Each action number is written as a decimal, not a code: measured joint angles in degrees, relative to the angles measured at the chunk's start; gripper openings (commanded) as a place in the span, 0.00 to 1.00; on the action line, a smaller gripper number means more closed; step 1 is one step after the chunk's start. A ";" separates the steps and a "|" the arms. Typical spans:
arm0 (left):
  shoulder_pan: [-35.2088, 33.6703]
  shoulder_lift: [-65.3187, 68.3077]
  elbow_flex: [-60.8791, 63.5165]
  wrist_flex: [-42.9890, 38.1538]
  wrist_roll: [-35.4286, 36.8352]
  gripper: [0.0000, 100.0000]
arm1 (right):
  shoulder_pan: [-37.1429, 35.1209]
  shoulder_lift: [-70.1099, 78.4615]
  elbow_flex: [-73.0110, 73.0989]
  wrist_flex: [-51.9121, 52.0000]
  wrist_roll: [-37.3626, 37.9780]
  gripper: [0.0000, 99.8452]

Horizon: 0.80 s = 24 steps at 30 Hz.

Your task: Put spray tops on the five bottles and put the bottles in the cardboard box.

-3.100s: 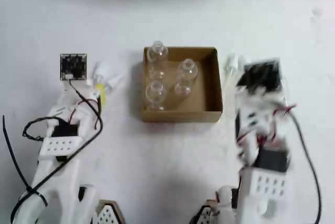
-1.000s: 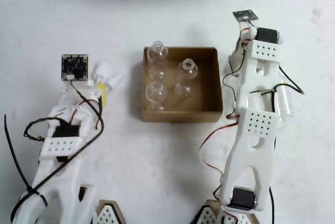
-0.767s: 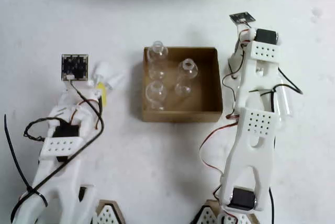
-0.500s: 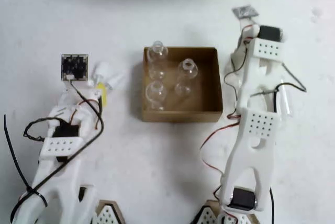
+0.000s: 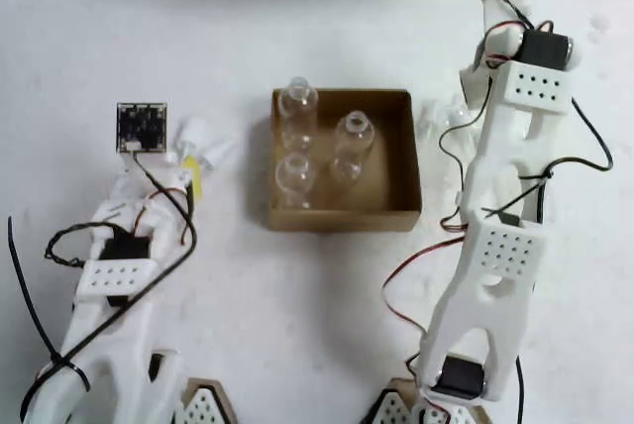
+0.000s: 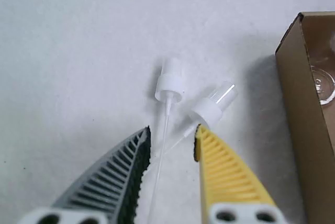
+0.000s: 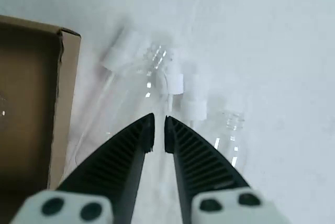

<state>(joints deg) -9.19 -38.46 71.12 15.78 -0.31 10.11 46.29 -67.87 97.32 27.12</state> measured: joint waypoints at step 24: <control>0.18 0.00 0.00 0.00 0.00 0.14 | -6.33 10.11 3.08 -14.42 -5.01 0.20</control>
<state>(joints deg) -9.01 -38.46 71.12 15.78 -0.31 3.78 56.40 -64.79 82.90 22.11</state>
